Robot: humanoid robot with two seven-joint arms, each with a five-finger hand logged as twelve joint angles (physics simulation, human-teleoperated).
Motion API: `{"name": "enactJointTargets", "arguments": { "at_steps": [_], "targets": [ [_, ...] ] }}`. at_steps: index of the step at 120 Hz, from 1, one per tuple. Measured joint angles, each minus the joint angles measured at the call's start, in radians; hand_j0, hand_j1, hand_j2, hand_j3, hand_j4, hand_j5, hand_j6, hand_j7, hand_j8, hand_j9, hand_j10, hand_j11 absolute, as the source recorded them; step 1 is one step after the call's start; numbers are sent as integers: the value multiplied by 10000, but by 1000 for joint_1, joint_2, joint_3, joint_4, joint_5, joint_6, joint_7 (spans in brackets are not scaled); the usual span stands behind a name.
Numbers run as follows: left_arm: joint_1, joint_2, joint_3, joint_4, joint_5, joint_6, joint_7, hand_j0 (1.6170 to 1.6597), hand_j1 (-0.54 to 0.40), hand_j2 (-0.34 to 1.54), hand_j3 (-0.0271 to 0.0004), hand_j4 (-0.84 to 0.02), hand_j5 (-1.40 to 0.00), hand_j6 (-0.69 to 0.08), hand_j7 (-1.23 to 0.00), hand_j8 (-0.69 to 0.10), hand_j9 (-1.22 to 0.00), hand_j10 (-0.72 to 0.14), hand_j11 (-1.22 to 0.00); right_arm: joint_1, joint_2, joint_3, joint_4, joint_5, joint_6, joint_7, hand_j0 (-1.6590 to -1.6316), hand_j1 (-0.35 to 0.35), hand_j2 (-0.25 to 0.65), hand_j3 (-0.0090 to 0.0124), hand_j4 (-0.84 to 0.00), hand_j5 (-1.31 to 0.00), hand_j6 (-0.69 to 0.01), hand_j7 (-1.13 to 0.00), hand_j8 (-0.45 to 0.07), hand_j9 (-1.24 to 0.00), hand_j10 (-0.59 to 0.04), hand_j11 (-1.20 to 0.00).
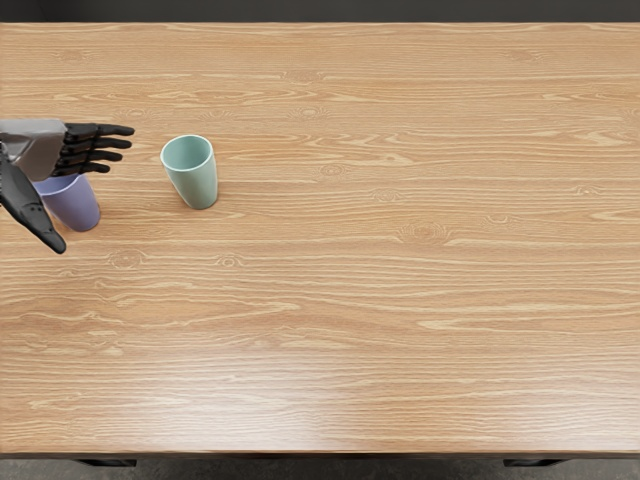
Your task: Pick up cup and place in cup with left hand
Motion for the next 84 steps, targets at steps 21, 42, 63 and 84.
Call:
{"name": "enactJointTargets", "arguments": {
  "at_steps": [21,42,63,84],
  "targets": [
    [-81,-105,0,4,34,0,20,16580,3493,25,0,-44,-7,-54,-4,-53,-2,-42,1,1,0,1,0,0,0,-1,-16580,-3203,-49,0,-239,-310,-238,-311,-238,-311,-237,-311],
    [-205,-266,0,73,170,3,308,16580,3491,9,0,-39,-6,-48,-3,-46,-1,-35,1,2,0,1,0,0,0,-1,-16580,-3204,-48,0,-240,-310,-240,-310,-240,-310,-239,-310],
    [-205,-380,3,47,408,181,486,16580,3490,5,0,-42,-6,-53,-3,-49,-1,-36,0,2,0,1,0,0,0,0,-16581,-3204,-48,0,-240,-311,-241,-311,-240,-311,-240,-311],
    [-199,-479,6,35,523,306,550,16580,3491,8,0,-42,-6,-54,-4,-50,-2,-36,0,1,0,0,0,0,0,0,-16581,-3204,-48,0,-240,-310,-240,-310,-239,-310,-239,-310]
  ]
}}
